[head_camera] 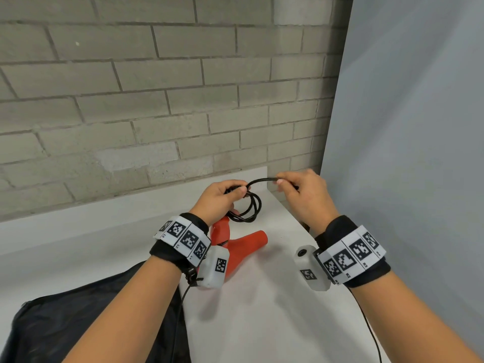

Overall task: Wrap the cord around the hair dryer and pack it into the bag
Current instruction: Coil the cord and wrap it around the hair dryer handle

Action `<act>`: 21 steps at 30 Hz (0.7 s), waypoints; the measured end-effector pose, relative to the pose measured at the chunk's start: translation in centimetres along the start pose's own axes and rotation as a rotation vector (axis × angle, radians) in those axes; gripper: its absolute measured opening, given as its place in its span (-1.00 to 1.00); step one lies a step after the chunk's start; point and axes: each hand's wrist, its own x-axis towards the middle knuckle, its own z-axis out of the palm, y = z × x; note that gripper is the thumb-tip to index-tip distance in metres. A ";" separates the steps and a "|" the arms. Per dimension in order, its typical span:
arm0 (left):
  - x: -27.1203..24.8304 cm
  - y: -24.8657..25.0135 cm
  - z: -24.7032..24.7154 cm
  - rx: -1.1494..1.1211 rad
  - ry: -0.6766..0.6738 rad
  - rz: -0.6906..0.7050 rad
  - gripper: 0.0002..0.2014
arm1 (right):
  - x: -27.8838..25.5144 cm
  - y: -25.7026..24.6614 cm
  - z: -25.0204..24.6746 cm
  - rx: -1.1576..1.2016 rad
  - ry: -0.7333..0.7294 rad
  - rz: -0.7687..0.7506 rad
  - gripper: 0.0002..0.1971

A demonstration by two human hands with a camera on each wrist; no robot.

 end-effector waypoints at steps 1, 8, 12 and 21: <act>0.1 0.0 -0.1 -0.029 0.025 -0.006 -0.76 | -0.1 0.4 0.1 -0.046 -0.079 0.046 -0.78; 0.7 -0.1 0.4 -0.006 0.082 0.040 -0.84 | -0.5 1.5 1.1 0.133 -0.336 0.197 -0.88; 1.1 -0.1 0.7 0.006 0.110 0.062 -0.81 | -0.5 0.0 0.2 0.412 -0.397 0.147 -0.83; 1.1 -0.4 0.6 0.029 0.018 0.059 -0.82 | -0.9 -1.2 4.0 0.542 -0.161 0.149 -0.82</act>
